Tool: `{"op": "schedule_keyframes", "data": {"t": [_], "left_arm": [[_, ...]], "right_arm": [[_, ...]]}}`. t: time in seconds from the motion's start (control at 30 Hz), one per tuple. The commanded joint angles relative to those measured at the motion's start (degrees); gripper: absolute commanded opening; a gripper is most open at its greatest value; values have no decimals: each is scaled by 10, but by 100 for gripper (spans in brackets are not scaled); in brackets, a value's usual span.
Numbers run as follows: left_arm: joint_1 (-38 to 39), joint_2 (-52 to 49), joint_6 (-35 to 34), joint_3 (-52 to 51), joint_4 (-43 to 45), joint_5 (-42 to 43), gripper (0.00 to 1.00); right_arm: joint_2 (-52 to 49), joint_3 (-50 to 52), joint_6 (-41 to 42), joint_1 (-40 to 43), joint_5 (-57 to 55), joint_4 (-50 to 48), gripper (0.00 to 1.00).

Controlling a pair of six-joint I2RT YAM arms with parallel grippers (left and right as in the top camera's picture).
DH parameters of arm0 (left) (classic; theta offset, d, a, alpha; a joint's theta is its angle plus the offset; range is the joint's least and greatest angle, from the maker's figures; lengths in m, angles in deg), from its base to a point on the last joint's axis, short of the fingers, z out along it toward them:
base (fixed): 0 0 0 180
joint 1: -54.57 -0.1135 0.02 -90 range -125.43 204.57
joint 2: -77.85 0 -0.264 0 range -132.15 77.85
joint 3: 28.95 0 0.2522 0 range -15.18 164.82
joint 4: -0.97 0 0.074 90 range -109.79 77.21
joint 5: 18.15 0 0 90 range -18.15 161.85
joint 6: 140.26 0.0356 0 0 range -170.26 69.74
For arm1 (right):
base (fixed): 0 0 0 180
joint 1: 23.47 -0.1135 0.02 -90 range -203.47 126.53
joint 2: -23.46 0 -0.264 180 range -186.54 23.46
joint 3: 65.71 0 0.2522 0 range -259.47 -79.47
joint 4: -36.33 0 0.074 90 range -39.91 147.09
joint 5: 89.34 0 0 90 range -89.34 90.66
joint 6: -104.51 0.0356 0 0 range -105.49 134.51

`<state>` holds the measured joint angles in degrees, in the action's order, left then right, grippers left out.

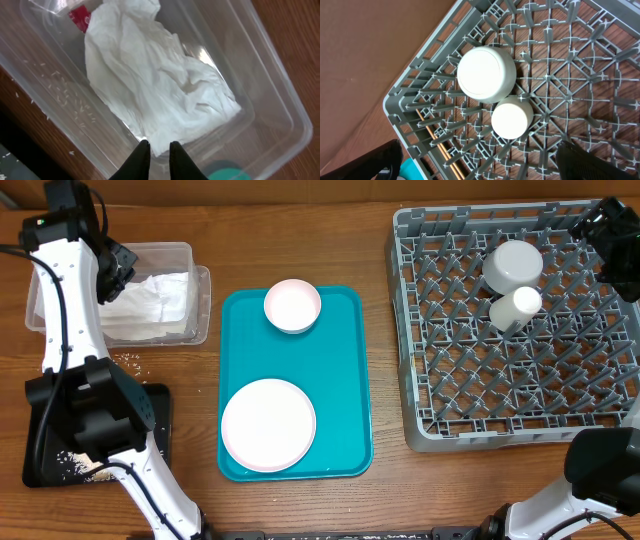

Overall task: Sort waste into correct bins and load items into the dishwasher
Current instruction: 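Carry the tissue into the clear bin and open the left gripper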

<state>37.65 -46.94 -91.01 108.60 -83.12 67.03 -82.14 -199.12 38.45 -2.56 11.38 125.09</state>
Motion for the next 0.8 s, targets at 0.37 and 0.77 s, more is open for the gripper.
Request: {"op": "schedule_keyframes", "data": {"t": [0.37, 0.77], "left_arm": [[53, 104, 125, 2, -75, 106, 10], [105, 183, 138, 2, -166, 70, 10]], "right_arm": [[2, -4, 1, -3, 3, -3, 100], [2, -4, 1, -3, 3, -3, 100]]}}
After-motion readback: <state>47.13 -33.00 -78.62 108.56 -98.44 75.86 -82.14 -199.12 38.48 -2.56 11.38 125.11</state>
